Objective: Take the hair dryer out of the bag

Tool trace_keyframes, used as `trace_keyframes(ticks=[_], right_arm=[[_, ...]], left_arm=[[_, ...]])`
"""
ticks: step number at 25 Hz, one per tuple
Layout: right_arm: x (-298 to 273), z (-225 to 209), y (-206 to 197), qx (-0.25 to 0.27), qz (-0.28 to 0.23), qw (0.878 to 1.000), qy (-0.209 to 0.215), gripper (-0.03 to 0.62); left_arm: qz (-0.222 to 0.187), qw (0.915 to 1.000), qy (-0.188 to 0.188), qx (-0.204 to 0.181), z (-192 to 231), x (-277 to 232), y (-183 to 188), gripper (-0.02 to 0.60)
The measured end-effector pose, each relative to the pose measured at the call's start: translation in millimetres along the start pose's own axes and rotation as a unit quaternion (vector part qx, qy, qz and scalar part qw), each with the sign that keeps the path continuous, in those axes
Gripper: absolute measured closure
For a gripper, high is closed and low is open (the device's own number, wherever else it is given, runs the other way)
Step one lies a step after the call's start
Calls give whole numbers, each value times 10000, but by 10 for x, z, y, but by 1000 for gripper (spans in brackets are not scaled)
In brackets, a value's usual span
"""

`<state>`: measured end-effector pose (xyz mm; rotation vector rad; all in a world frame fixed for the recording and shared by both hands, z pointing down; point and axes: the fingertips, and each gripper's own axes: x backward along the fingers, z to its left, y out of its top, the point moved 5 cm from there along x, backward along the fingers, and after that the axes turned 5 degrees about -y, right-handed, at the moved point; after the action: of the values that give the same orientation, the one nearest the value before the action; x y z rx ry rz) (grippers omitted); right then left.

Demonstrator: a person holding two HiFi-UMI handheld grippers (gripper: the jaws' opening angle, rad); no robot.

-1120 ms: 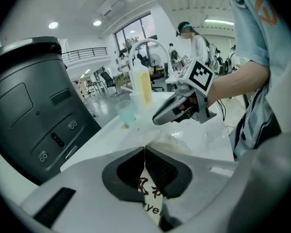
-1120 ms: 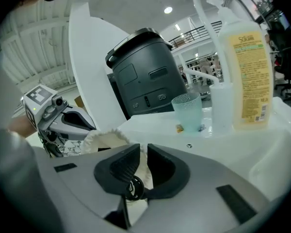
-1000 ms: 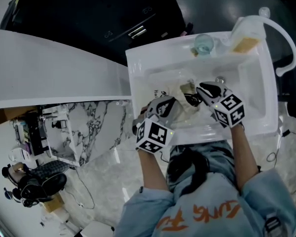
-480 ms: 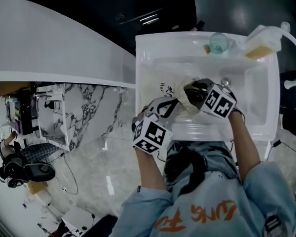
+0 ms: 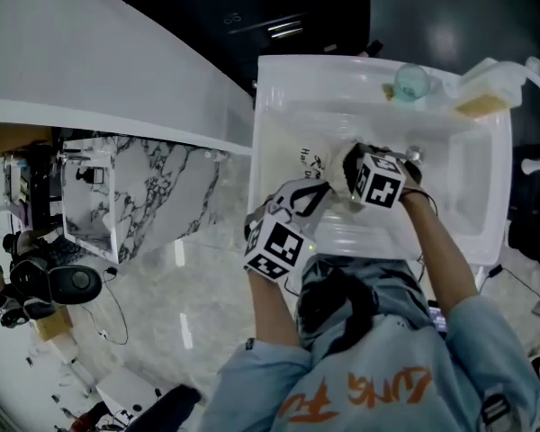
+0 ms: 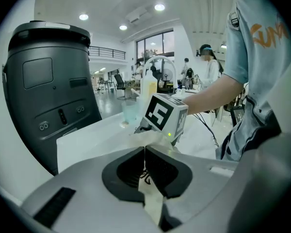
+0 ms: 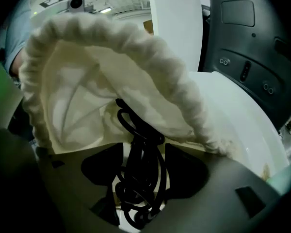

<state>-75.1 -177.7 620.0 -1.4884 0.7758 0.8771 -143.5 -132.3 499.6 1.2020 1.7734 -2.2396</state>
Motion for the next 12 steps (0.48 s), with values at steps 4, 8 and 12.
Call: trace_keyframes(ticks=[4,8,12], right_arm=[[-142,9,41,46,246,9997,7,329],[-200,11,36,25,326,9994,89,329],[-174,-62,43,-128,441,9989,-69,376]], left_arm=[[31,9998,102,154,4,22,-79,574],[-14,9976,152,674,-21,153,-251,574],[278,9920,646,1044,69,474,-602,570]])
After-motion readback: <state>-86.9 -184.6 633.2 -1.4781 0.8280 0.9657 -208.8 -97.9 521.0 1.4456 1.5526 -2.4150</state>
